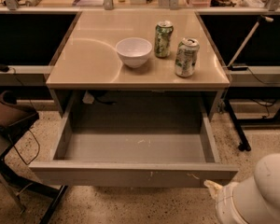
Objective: Close top drawer
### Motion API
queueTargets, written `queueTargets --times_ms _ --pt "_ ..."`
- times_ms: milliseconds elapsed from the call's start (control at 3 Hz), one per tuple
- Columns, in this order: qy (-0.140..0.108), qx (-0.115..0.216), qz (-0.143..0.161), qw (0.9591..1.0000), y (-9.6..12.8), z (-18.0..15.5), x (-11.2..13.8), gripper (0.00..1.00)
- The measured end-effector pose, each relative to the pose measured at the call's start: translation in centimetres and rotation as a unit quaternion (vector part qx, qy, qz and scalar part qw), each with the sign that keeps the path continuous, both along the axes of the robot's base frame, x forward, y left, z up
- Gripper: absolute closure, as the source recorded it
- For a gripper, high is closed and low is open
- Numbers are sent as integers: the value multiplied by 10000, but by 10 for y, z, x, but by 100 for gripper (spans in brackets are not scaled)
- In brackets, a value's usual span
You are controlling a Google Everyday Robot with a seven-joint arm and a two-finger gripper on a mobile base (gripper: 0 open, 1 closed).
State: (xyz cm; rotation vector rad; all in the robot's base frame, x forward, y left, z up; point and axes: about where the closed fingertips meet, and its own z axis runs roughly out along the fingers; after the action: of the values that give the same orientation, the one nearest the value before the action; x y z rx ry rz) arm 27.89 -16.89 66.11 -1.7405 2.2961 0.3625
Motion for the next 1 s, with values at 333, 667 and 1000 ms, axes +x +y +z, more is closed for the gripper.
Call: queueTargets --times_ms 333,667,1000 --pt "85 -140 -3 9999 0 -20 -3 0" --pt "-28 -342 -154 9993 -10 -36 37 0" --pt "-58 -385 -194 9991 -13 -38 47 0"
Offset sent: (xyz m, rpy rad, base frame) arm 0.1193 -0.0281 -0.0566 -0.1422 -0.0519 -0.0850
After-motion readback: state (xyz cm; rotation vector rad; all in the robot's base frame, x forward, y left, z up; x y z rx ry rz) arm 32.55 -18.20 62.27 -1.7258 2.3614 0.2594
